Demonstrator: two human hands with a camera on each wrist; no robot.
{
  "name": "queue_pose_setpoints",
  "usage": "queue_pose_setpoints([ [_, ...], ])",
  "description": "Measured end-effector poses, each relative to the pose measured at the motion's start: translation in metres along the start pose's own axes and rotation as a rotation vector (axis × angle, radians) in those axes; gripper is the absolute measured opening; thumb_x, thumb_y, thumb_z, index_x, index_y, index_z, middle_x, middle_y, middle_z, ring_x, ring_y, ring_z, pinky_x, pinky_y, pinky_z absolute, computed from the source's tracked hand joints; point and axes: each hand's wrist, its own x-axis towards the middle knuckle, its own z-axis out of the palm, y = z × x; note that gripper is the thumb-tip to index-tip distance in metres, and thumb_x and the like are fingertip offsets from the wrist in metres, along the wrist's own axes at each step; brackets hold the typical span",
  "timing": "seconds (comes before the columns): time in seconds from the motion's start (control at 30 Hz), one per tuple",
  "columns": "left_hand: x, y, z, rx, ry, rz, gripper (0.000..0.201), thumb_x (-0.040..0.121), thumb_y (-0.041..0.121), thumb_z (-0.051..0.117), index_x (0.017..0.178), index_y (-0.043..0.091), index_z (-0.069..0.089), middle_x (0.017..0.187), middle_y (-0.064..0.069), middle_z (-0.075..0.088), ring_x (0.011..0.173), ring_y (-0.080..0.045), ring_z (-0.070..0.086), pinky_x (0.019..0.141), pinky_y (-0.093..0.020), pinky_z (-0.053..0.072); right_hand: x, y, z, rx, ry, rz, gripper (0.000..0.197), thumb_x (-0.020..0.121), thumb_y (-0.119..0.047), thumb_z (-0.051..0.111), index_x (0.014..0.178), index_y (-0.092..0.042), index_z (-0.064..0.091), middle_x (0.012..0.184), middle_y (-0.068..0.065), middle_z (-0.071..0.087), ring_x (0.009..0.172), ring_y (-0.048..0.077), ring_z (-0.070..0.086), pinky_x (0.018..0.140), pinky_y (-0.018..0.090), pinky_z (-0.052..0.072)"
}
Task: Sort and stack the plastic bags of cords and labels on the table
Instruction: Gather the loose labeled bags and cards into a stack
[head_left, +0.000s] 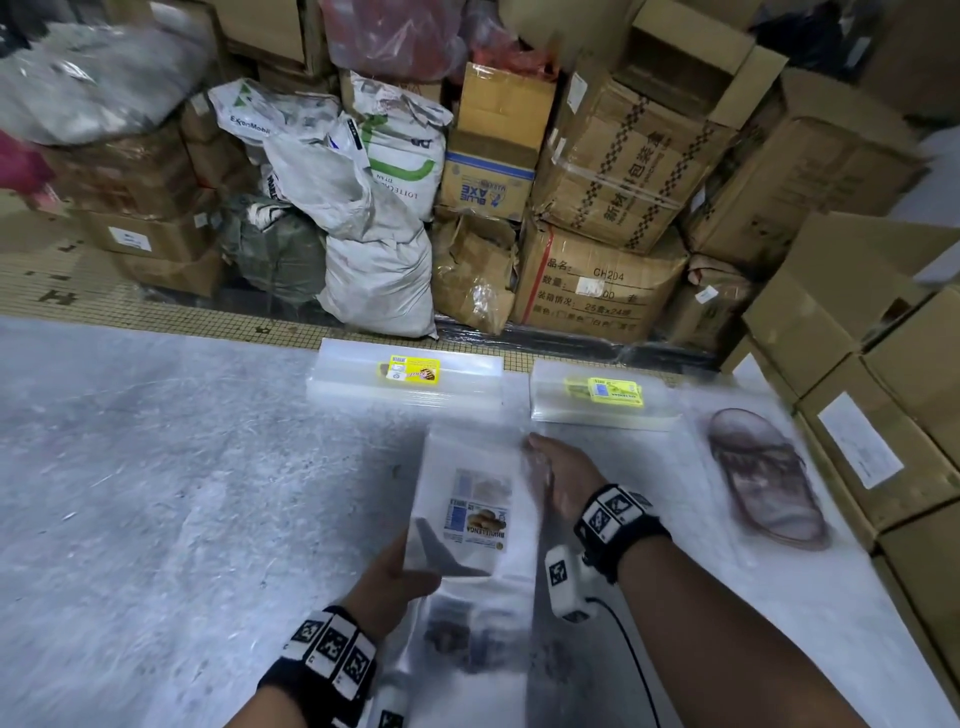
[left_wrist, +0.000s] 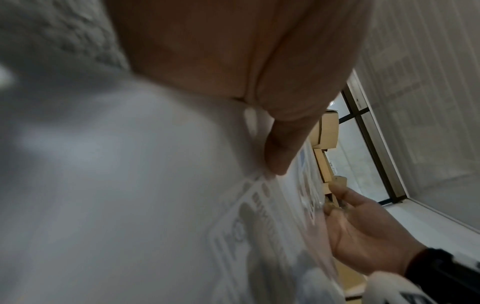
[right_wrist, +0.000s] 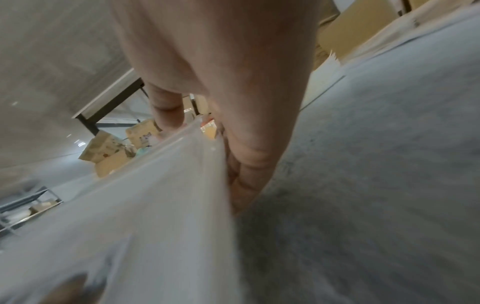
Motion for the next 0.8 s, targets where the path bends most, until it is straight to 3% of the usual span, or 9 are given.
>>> queue_pose_setpoints([
  [0.03, 0.0, 0.001, 0.001, -0.008, -0.002, 0.011, 0.061, 0.068, -0.028, 0.053, 0.126, -0.007, 0.052, 0.122, -0.029, 0.063, 0.114, -0.04, 0.062, 0.088, -0.04, 0.056, 0.005, -0.002, 0.003, -0.015, 0.017, -0.009, 0.015, 0.096, -0.025, 0.063, 0.1, -0.011, 0.067, 0.094, 0.002, 0.066, 0.087, 0.017, 0.059, 0.07, 0.028, 0.043],
  [0.1, 0.0, -0.001, -0.001, 0.003, 0.021, 0.006, 0.06, 0.074, -0.031, 0.047, 0.125, 0.0, 0.054, 0.12, -0.03, 0.063, 0.109, -0.038, 0.065, 0.082, -0.034, 0.057, 0.013, -0.001, 0.01, -0.02, 0.052, -0.031, 0.009, 0.095, -0.012, 0.062, 0.086, -0.013, 0.064, 0.083, 0.004, 0.061, 0.076, 0.018, 0.055, 0.062, 0.027, 0.043],
  [0.2, -0.002, 0.0, -0.003, 0.024, 0.099, -0.036, 0.057, 0.078, -0.029, 0.049, 0.118, 0.011, 0.057, 0.094, -0.011, 0.076, 0.08, -0.019, 0.074, 0.062, -0.023, 0.057, 0.019, 0.006, 0.018, 0.008, 0.077, -0.066, 0.016, 0.094, -0.009, 0.06, 0.081, -0.015, 0.065, 0.085, 0.005, 0.063, 0.084, 0.023, 0.056, 0.068, 0.031, 0.045],
  [0.27, 0.0, -0.002, -0.005, 0.039, 0.126, -0.052, 0.06, 0.076, -0.025, 0.056, 0.122, 0.013, 0.057, 0.089, -0.004, 0.076, 0.071, -0.015, 0.072, 0.057, -0.022, 0.056, 0.019, 0.007, 0.021, 0.05, 0.1, -0.092, 0.014, 0.094, -0.009, 0.062, 0.082, -0.015, 0.067, 0.089, 0.005, 0.066, 0.088, 0.023, 0.058, 0.075, 0.034, 0.047],
  [0.37, 0.002, -0.005, -0.007, 0.028, 0.137, -0.033, 0.062, 0.075, -0.027, 0.056, 0.122, 0.014, 0.055, 0.092, -0.001, 0.076, 0.079, -0.013, 0.073, 0.06, -0.02, 0.055, 0.019, 0.005, 0.025, 0.131, 0.116, -0.116, 0.013, 0.092, -0.003, 0.064, 0.084, -0.012, 0.069, 0.092, 0.006, 0.069, 0.092, 0.021, 0.061, 0.087, 0.032, 0.049],
  [0.43, 0.002, -0.003, -0.005, 0.008, 0.139, -0.035, 0.064, 0.074, -0.027, 0.055, 0.123, 0.015, 0.054, 0.095, 0.0, 0.076, 0.085, -0.012, 0.073, 0.064, -0.018, 0.055, 0.018, 0.003, 0.026, 0.17, 0.134, -0.126, 0.014, 0.091, 0.0, 0.065, 0.084, -0.011, 0.07, 0.091, 0.008, 0.069, 0.092, 0.021, 0.061, 0.088, 0.03, 0.05],
  [0.57, 0.001, -0.002, -0.004, 0.015, 0.139, -0.018, 0.067, 0.07, -0.021, 0.062, 0.124, 0.017, 0.054, 0.103, -0.001, 0.075, 0.093, -0.01, 0.072, 0.069, -0.016, 0.054, 0.017, 0.001, 0.023, 0.197, 0.183, -0.145, 0.015, 0.089, 0.002, 0.067, 0.082, -0.011, 0.071, 0.084, 0.006, 0.068, 0.087, 0.021, 0.06, 0.083, 0.026, 0.05],
  [0.67, 0.001, -0.003, -0.006, 0.05, 0.156, -0.03, 0.061, 0.07, -0.013, 0.064, 0.124, 0.016, 0.058, 0.109, -0.005, 0.074, 0.097, -0.016, 0.071, 0.07, -0.02, 0.053, 0.016, -0.005, 0.019, 0.172, 0.192, -0.112, 0.012, 0.092, -0.001, 0.064, 0.09, -0.011, 0.072, 0.09, 0.002, 0.07, 0.084, 0.016, 0.062, 0.077, 0.025, 0.048],
  [0.8, 0.007, -0.011, -0.011, 0.081, 0.18, -0.028, 0.068, 0.059, 0.003, 0.067, 0.125, 0.017, 0.059, 0.111, -0.008, 0.073, 0.104, -0.028, 0.067, 0.078, -0.029, 0.05, 0.016, -0.007, 0.017, 0.144, 0.198, -0.111, 0.011, 0.093, -0.003, 0.063, 0.097, -0.009, 0.072, 0.092, 0.001, 0.07, 0.083, 0.013, 0.061, 0.072, 0.021, 0.047],
])
